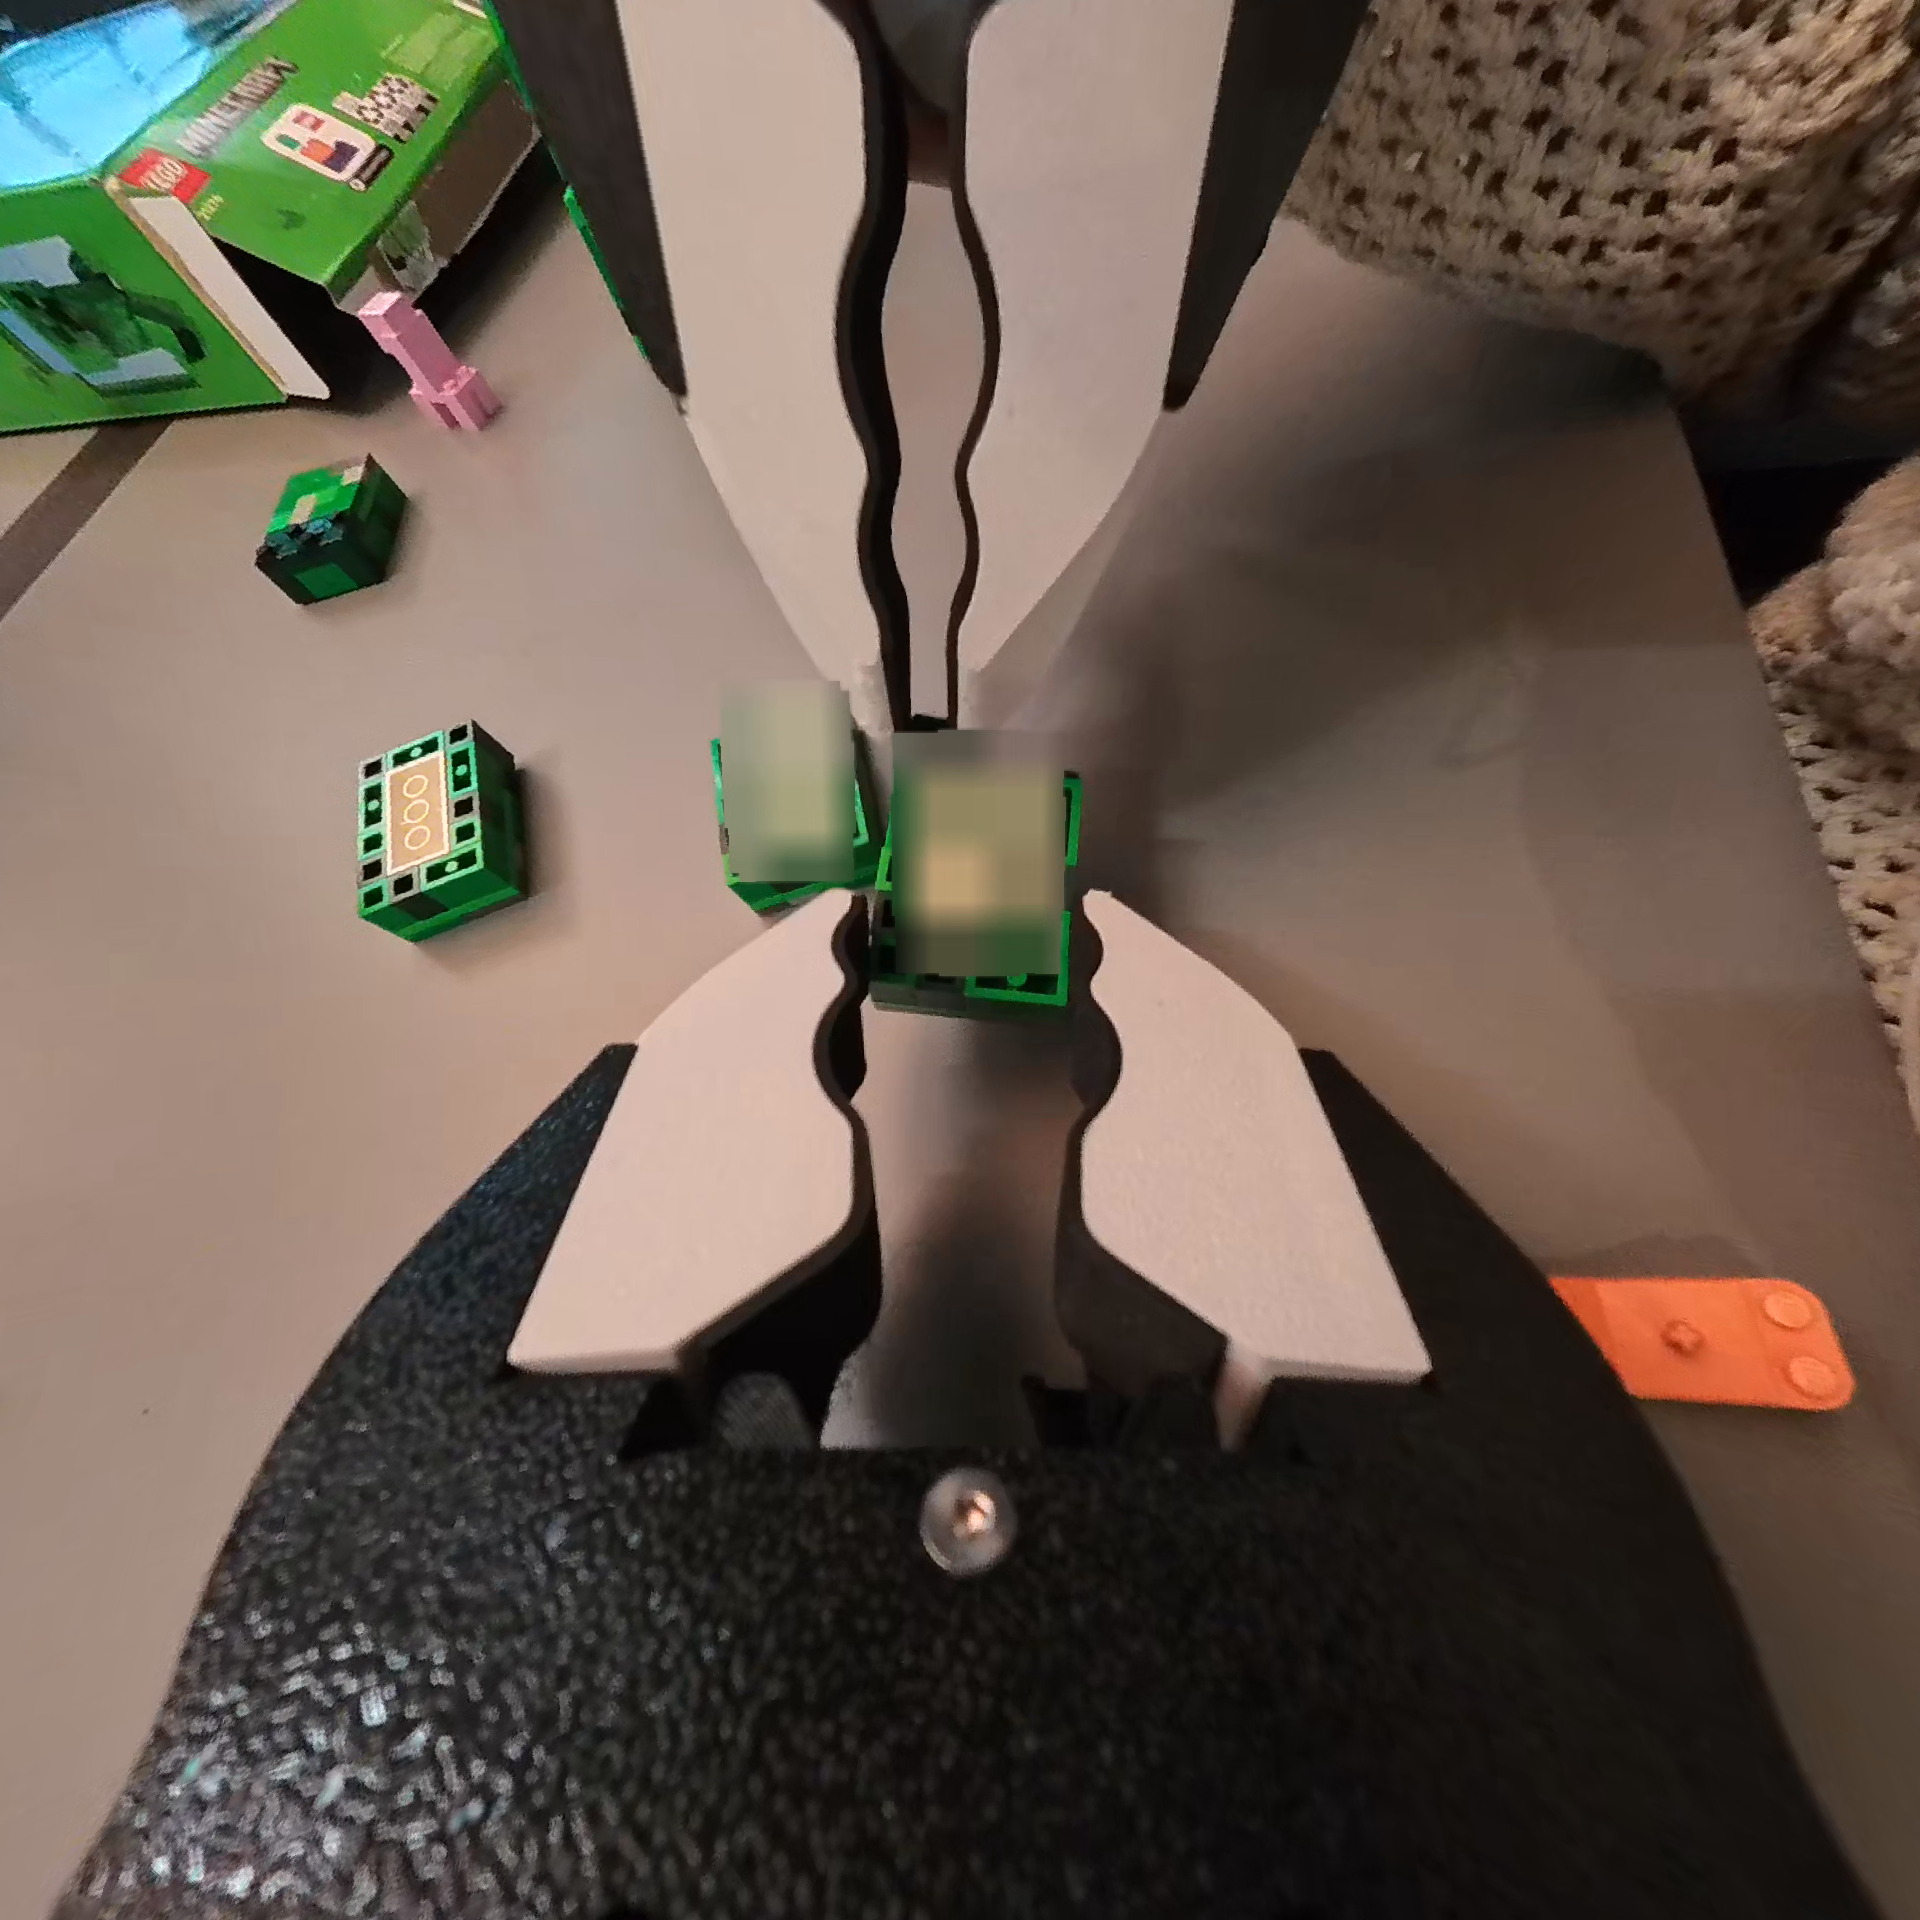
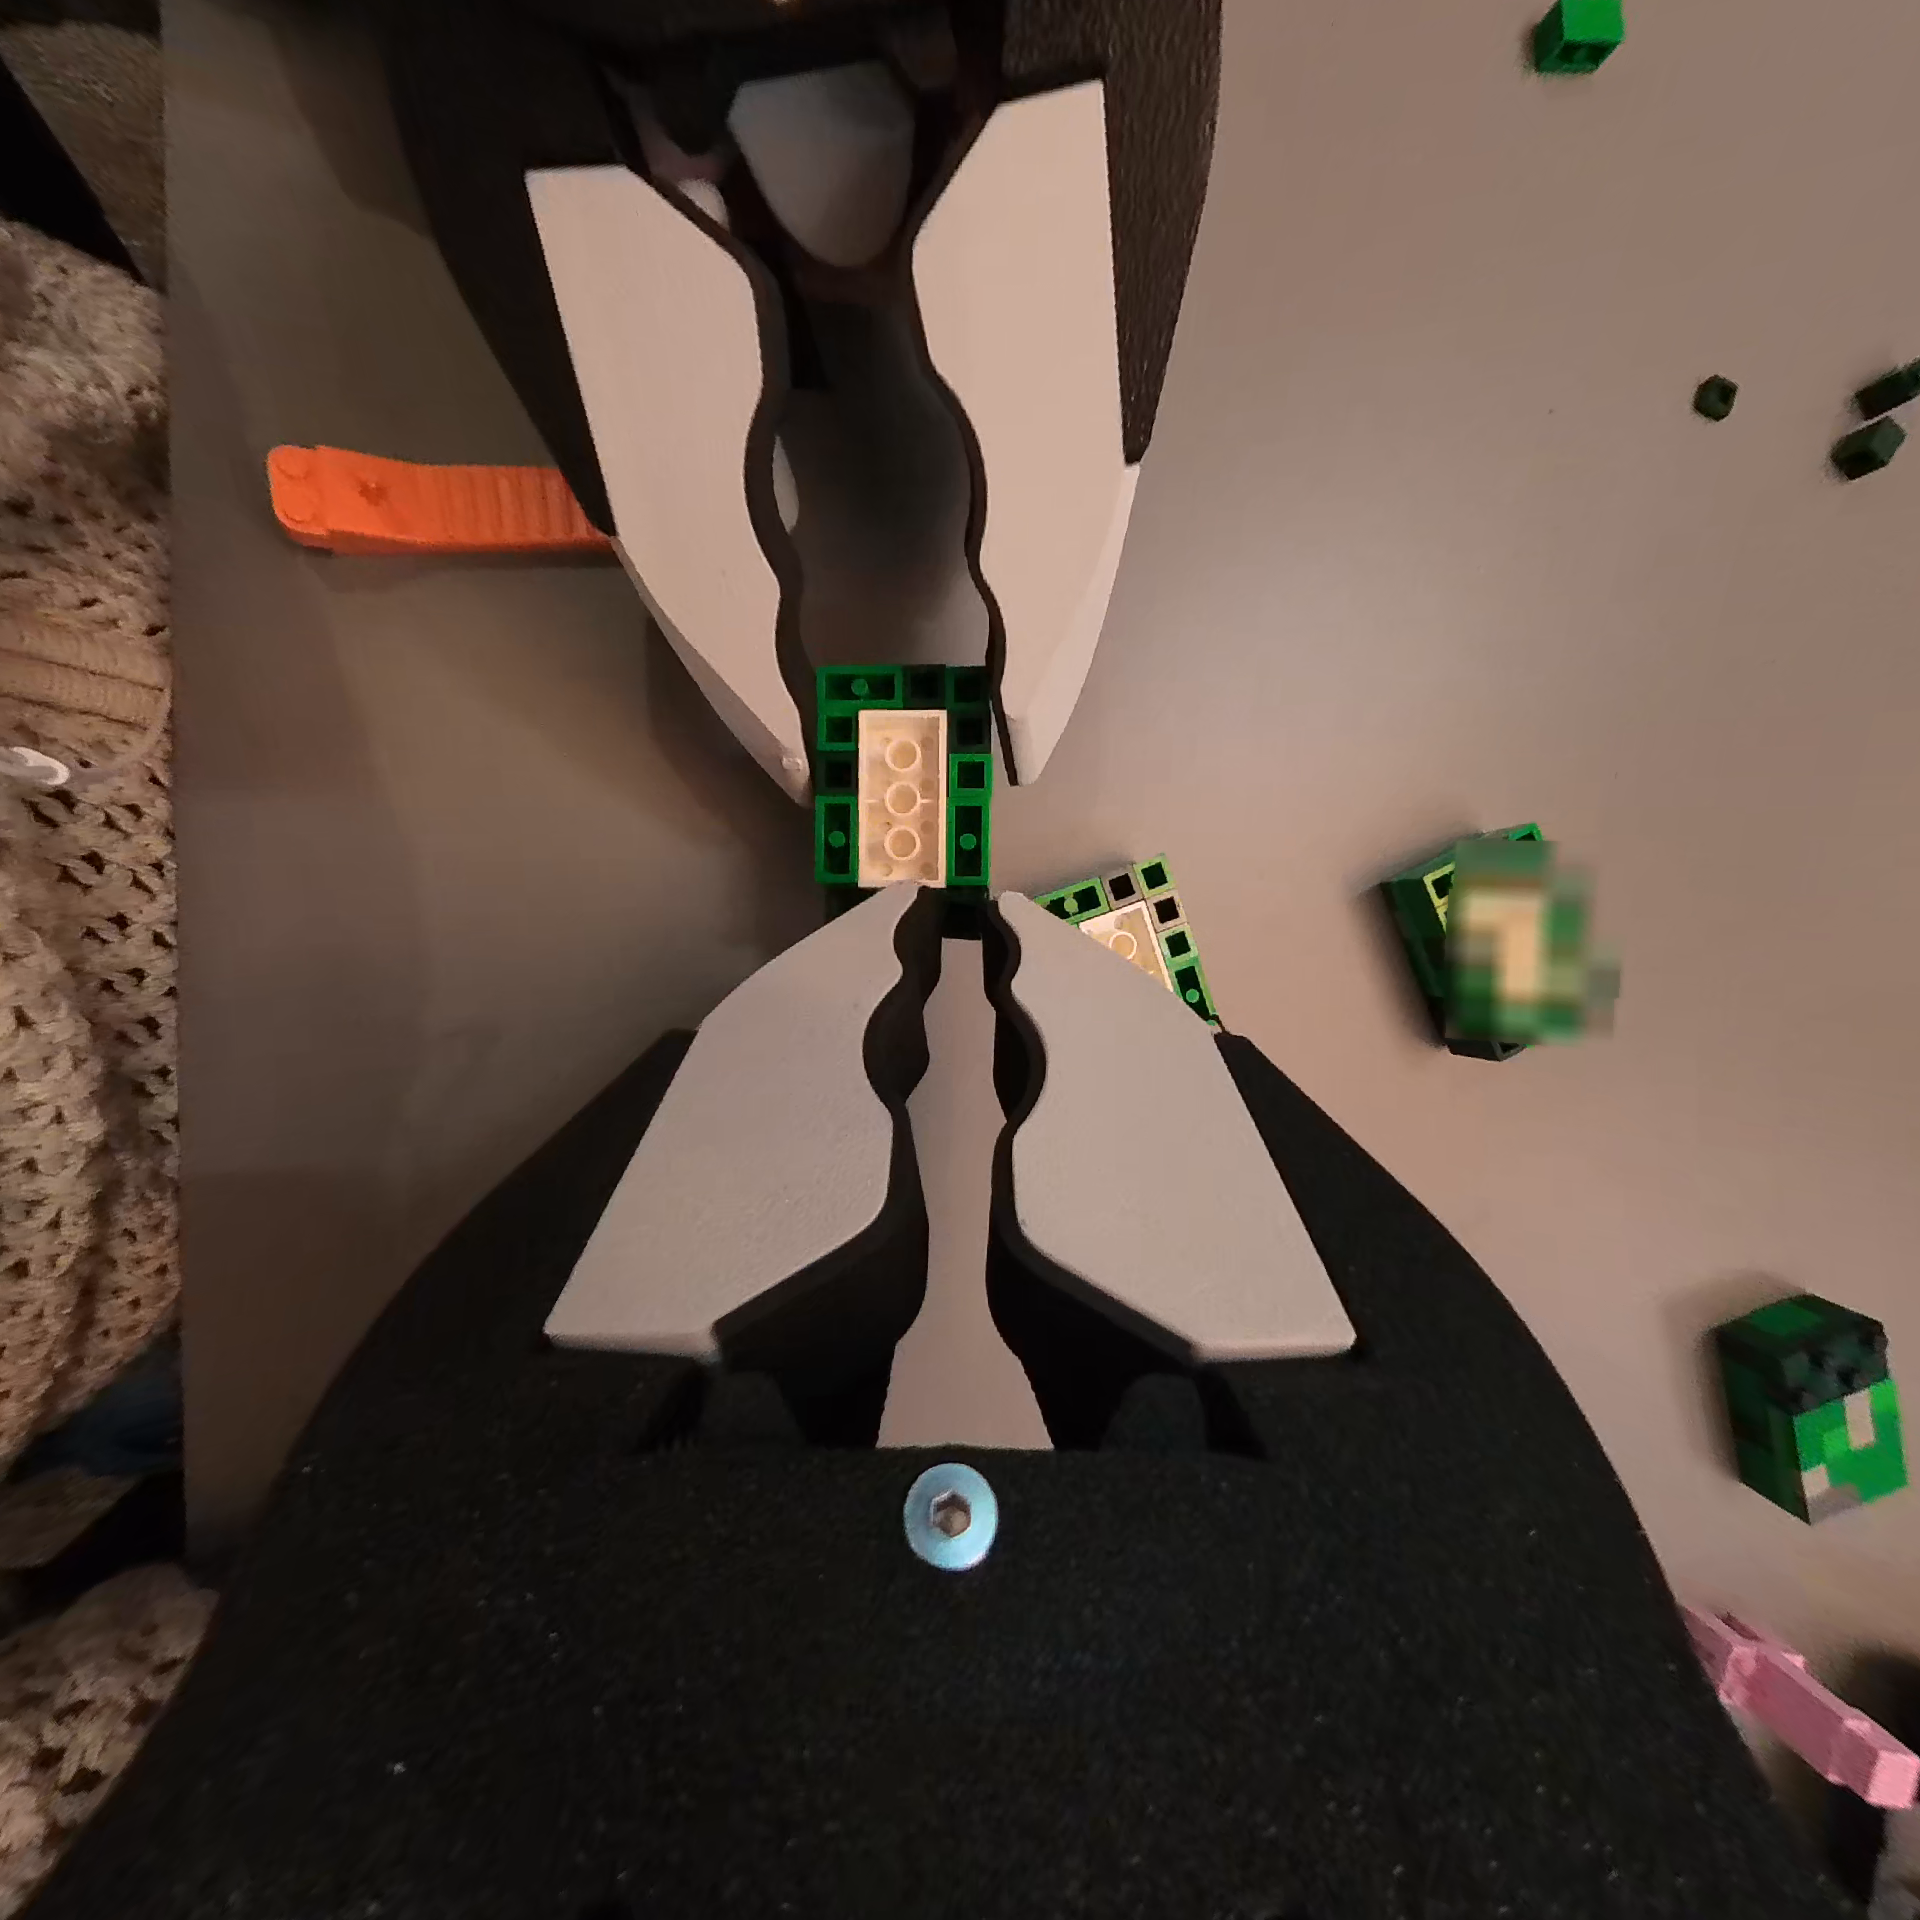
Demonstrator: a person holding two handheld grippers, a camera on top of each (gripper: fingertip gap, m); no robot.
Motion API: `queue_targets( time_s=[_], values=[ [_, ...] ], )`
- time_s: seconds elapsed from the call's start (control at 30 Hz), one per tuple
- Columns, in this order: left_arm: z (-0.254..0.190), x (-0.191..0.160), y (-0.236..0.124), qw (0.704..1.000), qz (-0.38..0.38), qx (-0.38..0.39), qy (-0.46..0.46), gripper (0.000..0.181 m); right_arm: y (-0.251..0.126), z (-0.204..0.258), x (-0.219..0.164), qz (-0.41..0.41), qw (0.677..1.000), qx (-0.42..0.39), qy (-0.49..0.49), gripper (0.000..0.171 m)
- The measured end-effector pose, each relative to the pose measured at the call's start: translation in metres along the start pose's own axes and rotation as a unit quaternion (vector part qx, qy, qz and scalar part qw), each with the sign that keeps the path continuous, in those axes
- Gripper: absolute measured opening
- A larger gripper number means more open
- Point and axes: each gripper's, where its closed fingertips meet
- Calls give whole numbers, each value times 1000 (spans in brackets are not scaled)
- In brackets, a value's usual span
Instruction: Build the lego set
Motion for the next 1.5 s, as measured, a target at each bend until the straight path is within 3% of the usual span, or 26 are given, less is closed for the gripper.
queue_targets(
  time_s=[1.27, 1.5],
  values=[
    [0, 5, -1, 1000, -22, -5, -17, 36, -5, 1, 4, -38, 999, 2, 8, 10],
    [3, 6, -2, 999, -29, 5, -24, 36, -21, -11, 12, -96, 995, -35, 19, 15]
  ],
)
Point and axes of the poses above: each gripper's, where its closed fingertips meet, y out along the fingers, x out of its top, z = x × y across the jaws, and after that the axes turned 5 degrees about y, right-handed
